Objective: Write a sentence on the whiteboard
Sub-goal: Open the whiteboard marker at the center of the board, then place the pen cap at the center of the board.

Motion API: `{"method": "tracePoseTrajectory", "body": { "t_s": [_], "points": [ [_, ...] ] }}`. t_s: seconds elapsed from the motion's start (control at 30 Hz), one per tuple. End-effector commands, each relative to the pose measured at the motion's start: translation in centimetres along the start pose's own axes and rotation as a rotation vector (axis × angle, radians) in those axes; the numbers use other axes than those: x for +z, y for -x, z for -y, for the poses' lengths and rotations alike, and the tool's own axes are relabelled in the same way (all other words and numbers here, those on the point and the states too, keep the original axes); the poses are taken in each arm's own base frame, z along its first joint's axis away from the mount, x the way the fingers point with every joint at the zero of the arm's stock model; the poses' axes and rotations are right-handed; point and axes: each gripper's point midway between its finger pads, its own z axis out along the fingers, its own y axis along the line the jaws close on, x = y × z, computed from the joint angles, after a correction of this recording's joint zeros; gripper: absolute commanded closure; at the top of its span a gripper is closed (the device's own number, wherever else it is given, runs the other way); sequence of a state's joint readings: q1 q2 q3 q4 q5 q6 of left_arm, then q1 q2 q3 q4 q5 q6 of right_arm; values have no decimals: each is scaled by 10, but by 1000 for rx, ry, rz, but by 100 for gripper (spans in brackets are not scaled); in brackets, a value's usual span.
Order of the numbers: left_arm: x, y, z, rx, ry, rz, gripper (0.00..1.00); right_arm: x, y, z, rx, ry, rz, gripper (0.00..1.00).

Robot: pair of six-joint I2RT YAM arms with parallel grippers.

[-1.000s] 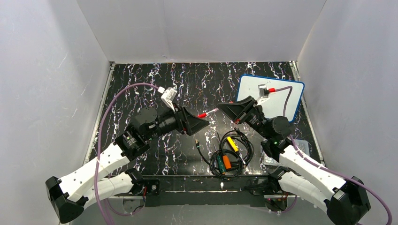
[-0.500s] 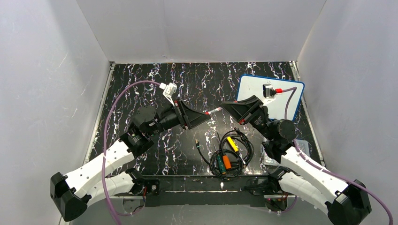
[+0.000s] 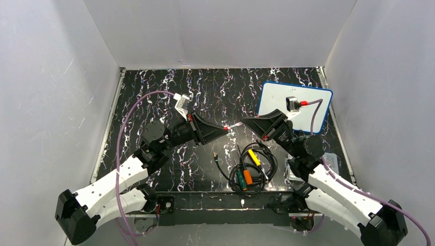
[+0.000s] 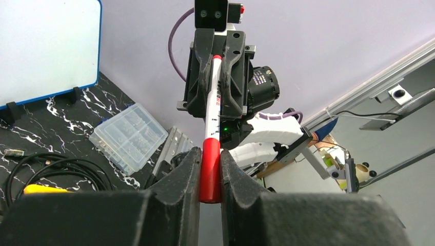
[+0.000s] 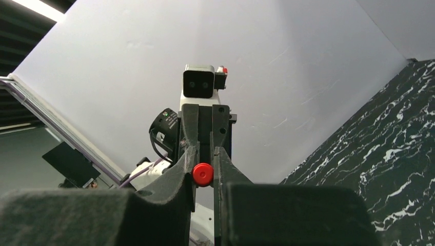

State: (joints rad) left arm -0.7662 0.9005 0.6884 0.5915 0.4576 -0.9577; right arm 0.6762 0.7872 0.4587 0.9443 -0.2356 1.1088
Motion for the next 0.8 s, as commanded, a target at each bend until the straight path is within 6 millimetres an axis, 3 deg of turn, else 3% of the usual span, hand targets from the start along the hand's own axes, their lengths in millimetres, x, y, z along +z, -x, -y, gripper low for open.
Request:
{"method": "tracePoseTrajectory", "body": {
  "t_s": [0.0,0.27,0.33,0.4,0.57,0.63,0.77],
  "points": [
    [-14,16,6,60,-52,73,100,-11,46,-27,-49,46,222,99],
    [-29,22,-5,117,-34,83,100,-54,94,-13,-109,-143,508,99],
    [-33,22,-32,145,94,55,100,-58,97,-5,-133,-224,502,99],
    [-43,16,-73,170,284,2,100,-60,97,5,-180,-319,468,99],
    [-91,5,-176,185,853,-193,100,-60,88,33,-256,-494,365,99],
    [-109,9,-202,217,1019,-238,100,-58,81,43,-268,-526,323,99],
    [-117,-7,-242,196,1130,-324,100,-57,66,62,-266,-544,270,99]
  ]
}}
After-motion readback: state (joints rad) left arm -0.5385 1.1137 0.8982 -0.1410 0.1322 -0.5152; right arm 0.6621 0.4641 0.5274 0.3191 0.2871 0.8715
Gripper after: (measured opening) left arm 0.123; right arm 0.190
